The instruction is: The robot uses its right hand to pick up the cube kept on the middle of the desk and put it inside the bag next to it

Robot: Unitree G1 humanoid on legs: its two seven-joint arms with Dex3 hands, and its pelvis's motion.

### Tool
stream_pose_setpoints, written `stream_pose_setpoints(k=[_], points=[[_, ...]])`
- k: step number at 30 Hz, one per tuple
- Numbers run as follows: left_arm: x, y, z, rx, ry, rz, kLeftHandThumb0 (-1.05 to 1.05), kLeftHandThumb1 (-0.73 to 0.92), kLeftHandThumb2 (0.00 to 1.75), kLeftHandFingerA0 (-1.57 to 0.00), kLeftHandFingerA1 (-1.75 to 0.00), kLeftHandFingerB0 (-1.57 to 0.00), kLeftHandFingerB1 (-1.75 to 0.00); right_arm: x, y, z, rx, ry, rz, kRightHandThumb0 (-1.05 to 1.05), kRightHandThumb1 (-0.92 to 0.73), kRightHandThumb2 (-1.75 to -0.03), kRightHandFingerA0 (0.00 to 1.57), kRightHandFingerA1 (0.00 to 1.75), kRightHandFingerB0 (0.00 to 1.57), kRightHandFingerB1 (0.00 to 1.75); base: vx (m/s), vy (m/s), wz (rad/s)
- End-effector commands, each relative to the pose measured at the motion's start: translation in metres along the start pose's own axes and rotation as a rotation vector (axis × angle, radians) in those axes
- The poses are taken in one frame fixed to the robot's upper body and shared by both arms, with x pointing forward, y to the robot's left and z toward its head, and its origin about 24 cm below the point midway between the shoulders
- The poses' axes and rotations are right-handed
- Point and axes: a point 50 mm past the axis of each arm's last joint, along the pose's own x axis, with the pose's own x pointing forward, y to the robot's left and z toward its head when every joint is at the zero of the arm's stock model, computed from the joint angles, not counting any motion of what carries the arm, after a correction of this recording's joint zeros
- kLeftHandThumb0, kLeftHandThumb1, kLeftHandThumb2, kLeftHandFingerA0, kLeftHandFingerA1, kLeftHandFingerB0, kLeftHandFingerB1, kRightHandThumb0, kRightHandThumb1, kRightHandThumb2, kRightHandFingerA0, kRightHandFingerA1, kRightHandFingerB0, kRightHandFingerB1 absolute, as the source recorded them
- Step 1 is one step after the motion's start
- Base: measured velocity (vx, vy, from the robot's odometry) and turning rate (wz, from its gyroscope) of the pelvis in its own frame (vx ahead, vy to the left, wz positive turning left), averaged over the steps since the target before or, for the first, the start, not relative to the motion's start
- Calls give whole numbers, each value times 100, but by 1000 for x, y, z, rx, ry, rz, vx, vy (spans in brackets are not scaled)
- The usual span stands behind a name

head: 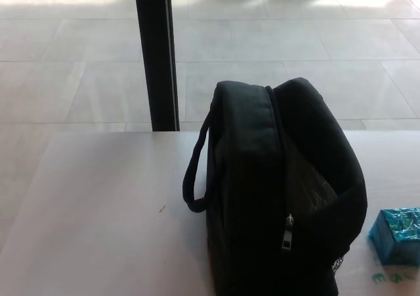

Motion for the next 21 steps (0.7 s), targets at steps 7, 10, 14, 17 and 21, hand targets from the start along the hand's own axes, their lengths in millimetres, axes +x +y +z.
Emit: stream_pose_setpoints(k=[7, 10, 14, 17, 21], points=[[-10, 14, 7, -83, 41, -140, -65, 50, 88, -28, -58, -27, -52, 1, -24, 17, 168, -64, -35, -37, -69, -61, 66, 55, 43, 37, 0, 0, 0], [-10, 14, 8, -83, 38, -143, -62, 50, 88, -25, -57, -32, -56, 1, -26, 18, 206, -61, -29, -41, -70, -61, 57, 60, 37, 35, 0, 0, 0], [-11, 13, 9, -81, 38, -148, -65, 50, 88, -28, -58, -27, -53, 1, -41, 28, 277, -92, -21, -64, -58, -85, 13, 49, 9, 39, 0, 0, 0], [-11, 12, 10, -78, 39, -153, -66, 51, 89, -29, -59, -25, -52, -2, -59, 64, 329, -210, -24, -66, -71, -63, 6, 26, 9, 21, 0, 0, 0], [-11, 11, 9, -78, 41, -157, -67, 53, 89, -28, -59, -29, -54, -11, -65, 113, 336, -375, -53, -79, -56, -97, 0, 42, 6, 36, 0, 0, 0]])
